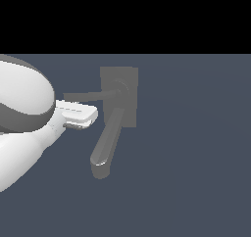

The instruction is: Turn on the faucet by rotating a designated handle.

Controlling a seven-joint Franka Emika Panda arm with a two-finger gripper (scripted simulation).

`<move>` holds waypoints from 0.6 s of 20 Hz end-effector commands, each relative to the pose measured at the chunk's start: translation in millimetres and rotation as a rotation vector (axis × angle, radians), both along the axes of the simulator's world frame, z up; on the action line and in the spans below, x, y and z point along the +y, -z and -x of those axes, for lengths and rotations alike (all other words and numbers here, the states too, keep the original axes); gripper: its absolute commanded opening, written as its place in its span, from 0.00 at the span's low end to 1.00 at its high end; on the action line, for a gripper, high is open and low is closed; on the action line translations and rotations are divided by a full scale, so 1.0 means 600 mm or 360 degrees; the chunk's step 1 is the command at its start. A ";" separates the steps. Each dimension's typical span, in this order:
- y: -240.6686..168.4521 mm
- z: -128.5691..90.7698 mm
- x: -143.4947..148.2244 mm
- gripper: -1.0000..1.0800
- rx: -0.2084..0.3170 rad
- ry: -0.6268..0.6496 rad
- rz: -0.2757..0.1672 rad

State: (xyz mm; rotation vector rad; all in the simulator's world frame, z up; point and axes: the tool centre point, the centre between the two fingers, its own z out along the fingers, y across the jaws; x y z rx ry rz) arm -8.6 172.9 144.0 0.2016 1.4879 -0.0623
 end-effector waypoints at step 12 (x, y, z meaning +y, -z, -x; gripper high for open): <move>0.017 0.010 -0.030 0.00 0.0087 0.0005 0.0089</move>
